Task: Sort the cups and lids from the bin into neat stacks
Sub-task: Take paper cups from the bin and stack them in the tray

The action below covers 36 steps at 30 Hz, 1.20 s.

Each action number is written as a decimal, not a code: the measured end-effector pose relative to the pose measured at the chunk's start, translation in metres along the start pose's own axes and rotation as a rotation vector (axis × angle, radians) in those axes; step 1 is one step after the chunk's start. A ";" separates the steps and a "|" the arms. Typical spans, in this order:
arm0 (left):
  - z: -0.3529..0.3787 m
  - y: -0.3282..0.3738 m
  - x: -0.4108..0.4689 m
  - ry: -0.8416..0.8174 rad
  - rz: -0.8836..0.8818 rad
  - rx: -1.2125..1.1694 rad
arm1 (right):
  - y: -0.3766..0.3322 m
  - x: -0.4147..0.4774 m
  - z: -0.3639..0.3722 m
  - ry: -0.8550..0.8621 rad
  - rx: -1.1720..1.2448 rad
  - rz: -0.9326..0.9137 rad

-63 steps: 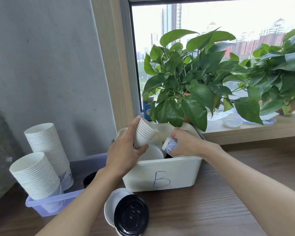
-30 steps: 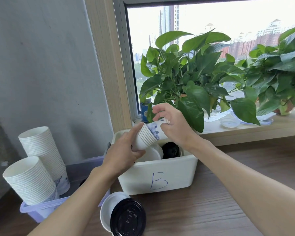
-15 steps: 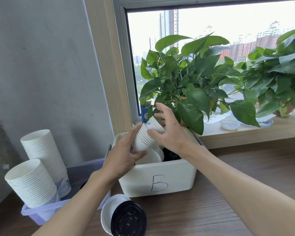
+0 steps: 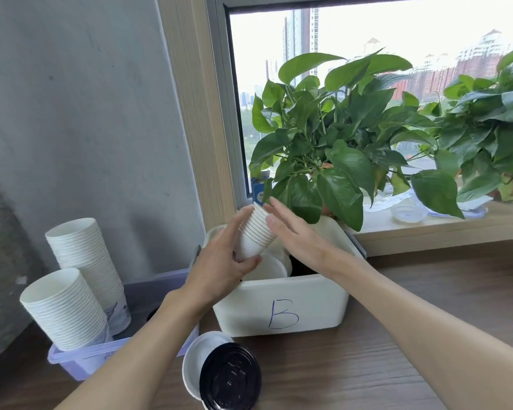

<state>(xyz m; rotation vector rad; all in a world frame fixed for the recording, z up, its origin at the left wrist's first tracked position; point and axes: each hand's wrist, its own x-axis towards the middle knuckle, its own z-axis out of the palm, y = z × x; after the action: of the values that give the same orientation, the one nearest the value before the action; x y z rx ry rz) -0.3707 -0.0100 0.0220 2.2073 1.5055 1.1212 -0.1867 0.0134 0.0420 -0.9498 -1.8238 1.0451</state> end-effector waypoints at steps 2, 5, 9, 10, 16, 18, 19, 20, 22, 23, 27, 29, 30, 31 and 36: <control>-0.001 0.000 -0.001 0.039 0.019 0.021 | 0.004 0.004 -0.004 0.081 0.024 0.010; -0.003 0.001 -0.003 0.110 0.037 0.034 | 0.009 0.009 -0.010 0.172 -0.059 0.092; -0.001 0.000 -0.004 0.170 0.047 0.021 | 0.019 0.010 -0.014 -0.054 -0.360 0.284; 0.000 -0.001 -0.004 0.190 0.047 0.011 | 0.020 0.011 -0.013 -0.107 -0.398 0.320; 0.000 -0.003 -0.004 0.220 0.045 -0.007 | 0.021 0.015 -0.011 -0.073 -0.524 0.295; 0.000 -0.003 -0.004 0.223 0.050 -0.011 | 0.021 0.015 -0.015 0.048 -0.531 0.282; 0.000 -0.003 -0.004 0.222 0.051 -0.010 | 0.020 0.015 -0.018 0.114 -0.509 0.279; 0.000 -0.003 -0.004 0.220 0.049 -0.011 | 0.020 0.014 -0.020 0.161 -0.476 0.281; 0.001 -0.003 -0.004 0.218 0.041 -0.018 | 0.019 0.012 -0.024 0.188 -0.439 0.295; 0.001 -0.003 -0.004 0.220 0.039 -0.022 | 0.017 0.011 -0.025 0.185 -0.437 0.302; 0.000 -0.002 -0.005 0.225 0.038 -0.042 | 0.014 0.010 -0.026 0.231 -0.353 0.279; 0.000 0.000 -0.006 0.230 0.046 -0.060 | 0.012 0.010 -0.027 0.253 -0.250 0.275; 0.000 -0.001 -0.005 0.235 0.048 -0.070 | 0.010 0.010 -0.027 0.250 -0.189 0.273; 0.000 -0.001 -0.004 0.242 0.045 -0.085 | 0.008 0.010 -0.027 0.240 -0.126 0.267; -0.009 0.001 -0.002 0.283 -0.075 -0.358 | -0.020 0.007 -0.019 0.110 -0.007 0.129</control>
<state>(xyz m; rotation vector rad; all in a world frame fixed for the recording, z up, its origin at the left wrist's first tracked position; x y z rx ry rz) -0.3771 -0.0145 0.0278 1.7982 1.3422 1.5893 -0.1765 0.0174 0.0685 -1.1191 -1.6957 1.0440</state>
